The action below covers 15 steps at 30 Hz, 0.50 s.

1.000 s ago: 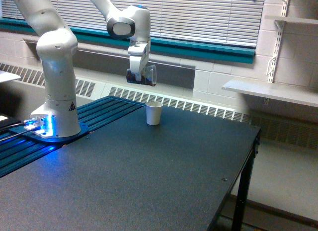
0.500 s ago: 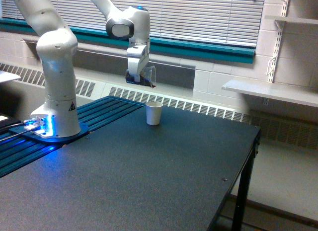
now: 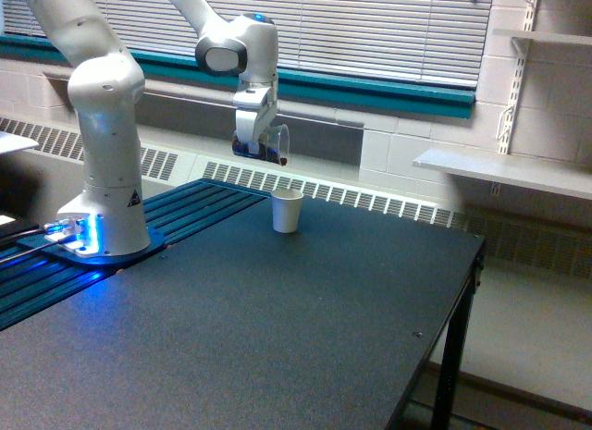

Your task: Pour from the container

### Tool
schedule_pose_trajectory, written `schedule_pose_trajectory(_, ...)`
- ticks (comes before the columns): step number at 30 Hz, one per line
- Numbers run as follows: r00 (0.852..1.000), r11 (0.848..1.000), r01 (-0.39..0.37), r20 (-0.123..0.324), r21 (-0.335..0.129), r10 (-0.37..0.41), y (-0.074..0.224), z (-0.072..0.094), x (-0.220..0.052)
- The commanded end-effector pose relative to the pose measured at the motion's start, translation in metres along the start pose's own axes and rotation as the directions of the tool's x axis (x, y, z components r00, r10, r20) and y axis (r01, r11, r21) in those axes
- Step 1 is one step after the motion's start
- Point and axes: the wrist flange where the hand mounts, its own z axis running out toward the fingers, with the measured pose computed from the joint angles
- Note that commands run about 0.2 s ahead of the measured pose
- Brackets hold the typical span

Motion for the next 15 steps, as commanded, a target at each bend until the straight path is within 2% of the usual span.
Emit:
schedule_pose_trajectory(1, 1.000, 1.000, 0.003, 0.003, -0.005, -0.003, 0.0066, 0.0054, 0.0057)
schedule_pose_trajectory(15, 1.000, 1.000, -0.004, 0.023, -0.002, 0.004, 0.0066, 0.0083, 0.0094)
